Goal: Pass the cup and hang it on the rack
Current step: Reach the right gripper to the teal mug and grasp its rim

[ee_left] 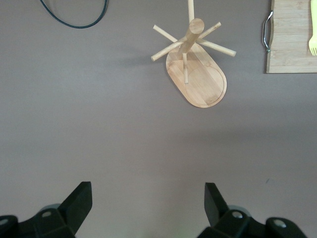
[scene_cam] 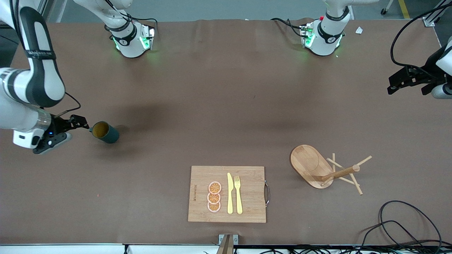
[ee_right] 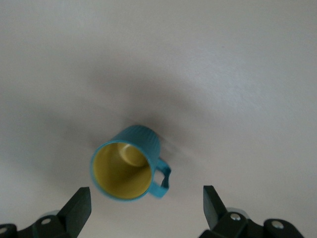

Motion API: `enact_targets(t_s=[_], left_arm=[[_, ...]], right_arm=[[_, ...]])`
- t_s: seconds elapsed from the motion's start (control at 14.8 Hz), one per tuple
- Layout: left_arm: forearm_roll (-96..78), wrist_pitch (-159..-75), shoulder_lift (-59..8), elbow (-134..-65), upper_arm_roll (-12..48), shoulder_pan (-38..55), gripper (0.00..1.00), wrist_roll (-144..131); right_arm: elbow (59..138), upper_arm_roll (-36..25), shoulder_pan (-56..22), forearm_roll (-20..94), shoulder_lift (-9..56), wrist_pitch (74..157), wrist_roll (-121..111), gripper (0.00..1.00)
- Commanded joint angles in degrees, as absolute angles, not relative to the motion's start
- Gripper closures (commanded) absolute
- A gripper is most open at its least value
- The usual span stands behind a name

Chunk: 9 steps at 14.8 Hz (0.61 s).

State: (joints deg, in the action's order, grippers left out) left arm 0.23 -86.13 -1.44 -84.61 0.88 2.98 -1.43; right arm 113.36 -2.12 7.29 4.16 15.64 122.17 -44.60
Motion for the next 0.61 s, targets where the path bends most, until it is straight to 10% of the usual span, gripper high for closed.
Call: enact_targets(t_s=[0.0,0.34,0.54], left_arm=[[-0.1,-85.7,-1.8,-83.7,0.9,2.8,0.0,-0.9],[-0.1,-85.7,-1.8,-83.8,0.9,2.7,0.0,-0.9],[0.0,-85.7,-1.9,-83.8,0.9,2.7,0.0,-0.8]], right_arm=[[117.9,-1.4,8.3,5.4,16.2,128.0,-52.1,0.0],[120.4,-1.2,7.8,5.4,19.2,134.5,-55.4,0.02],[121.5,-1.1,7.1,5.4,20.0,136.7,-55.7,0.29]])
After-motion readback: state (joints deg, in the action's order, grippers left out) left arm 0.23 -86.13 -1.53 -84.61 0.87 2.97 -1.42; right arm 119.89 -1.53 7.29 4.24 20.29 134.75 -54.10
